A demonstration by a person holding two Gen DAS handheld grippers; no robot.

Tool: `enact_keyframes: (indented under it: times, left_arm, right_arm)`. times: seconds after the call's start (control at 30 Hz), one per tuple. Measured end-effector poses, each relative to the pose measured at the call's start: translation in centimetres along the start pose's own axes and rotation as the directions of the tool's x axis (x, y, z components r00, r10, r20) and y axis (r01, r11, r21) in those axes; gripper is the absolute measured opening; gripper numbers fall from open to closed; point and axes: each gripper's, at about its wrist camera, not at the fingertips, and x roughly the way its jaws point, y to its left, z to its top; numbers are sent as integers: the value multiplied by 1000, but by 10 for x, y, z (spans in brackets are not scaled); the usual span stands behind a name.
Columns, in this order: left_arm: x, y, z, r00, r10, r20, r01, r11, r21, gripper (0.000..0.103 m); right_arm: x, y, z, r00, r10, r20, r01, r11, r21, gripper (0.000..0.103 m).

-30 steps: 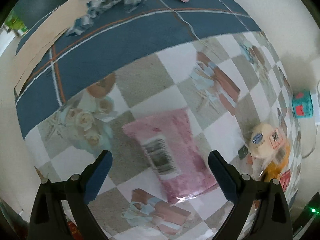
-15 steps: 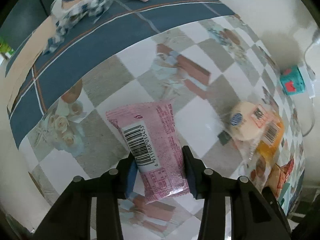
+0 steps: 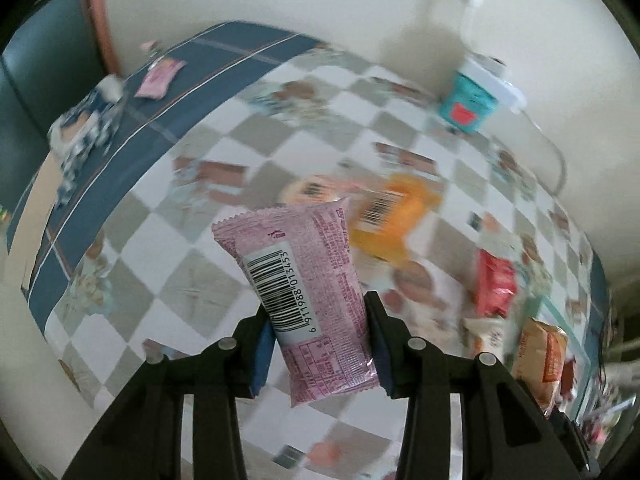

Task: Organize snacks
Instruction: 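Carry both packs over the tray and open both tools to drop them, then move both tools back over the remaining snacks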

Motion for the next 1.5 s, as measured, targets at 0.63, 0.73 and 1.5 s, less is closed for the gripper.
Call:
enact_keyframes:
  times: [0.63, 0.73, 1.5]
  left_arm:
    - [-24, -176, -90, 998, -57, -7, 56, 918, 392, 44]
    - [-24, -198, -108, 997, -67, -25, 71, 890, 450, 44]
    - [14, -255, -156, 998, 8, -69, 33, 815, 578, 78]
  right_arm:
    - [-73, -187, -18, 970, -239, 52, 208, 917, 342, 41]
    - [-84, -215, -27, 957, -284, 48, 244, 887, 392, 41]
    - [-37, -280, -62, 940, -287, -183, 340, 818, 464, 57]
